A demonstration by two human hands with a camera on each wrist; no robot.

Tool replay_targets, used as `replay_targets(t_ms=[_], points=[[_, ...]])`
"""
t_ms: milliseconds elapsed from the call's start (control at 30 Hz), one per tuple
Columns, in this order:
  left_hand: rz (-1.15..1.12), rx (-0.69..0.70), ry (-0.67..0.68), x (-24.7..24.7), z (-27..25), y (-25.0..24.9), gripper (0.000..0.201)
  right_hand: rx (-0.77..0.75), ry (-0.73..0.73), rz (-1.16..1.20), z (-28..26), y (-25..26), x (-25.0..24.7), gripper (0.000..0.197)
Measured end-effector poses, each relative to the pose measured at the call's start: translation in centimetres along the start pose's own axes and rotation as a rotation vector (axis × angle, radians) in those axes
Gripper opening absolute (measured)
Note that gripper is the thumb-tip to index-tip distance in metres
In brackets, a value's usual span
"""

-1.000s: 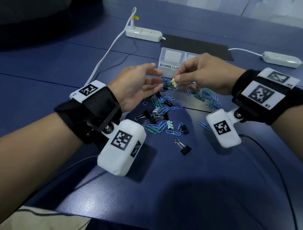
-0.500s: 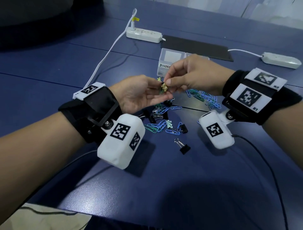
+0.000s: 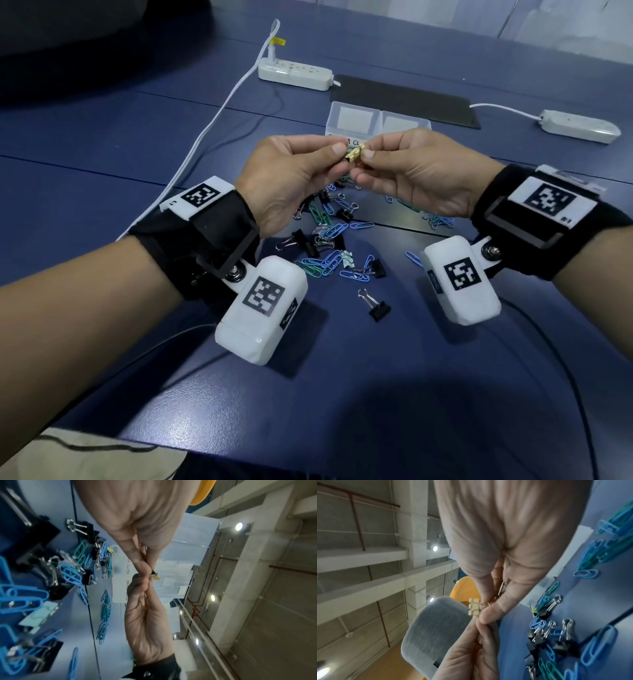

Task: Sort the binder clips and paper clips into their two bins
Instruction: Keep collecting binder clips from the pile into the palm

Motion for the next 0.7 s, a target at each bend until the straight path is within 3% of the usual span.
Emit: replay_targets(t_ms=[133, 233, 300, 500, 700], points=[[0.167, 0.181, -0.076, -0.1, -0.2, -1.2, 0.009, -0.035, -0.067, 0.055, -0.2, 0.1, -0.3, 0.010], [0.330, 0.286, -0.104, 0.1, -0.1, -1.8, 0.006, -0.102, -0.101, -0.067, -0.5, 0.7, -0.1, 0.003], [0.445, 0.325, -0.094, 0.3, -0.2, -1.9, 0.007, -0.143, -0.168, -0.167, -0.6, 1.0, -0.6, 0.011], [0.630, 0.358, -0.081, 0.4, 0.0, -2.2, 0.025, -0.063, -0.193, -0.146, -0.5, 0.1, -1.1, 0.007], [0.419, 0.248, -0.071, -0.9, 0.8, -1.8, 0.020, 0.017, -0.167, -0.106, -0.8, -0.5, -1.4, 0.008]])
Point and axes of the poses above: each hand's wrist, its own z-axis towards the middle knuckle, its own x-axis out of the palm, y = z × x, the point moved 9 cm from there along z, towards the middle knuckle, and after that the axes turned 8 degrees about -z, right-handed, at the moved point
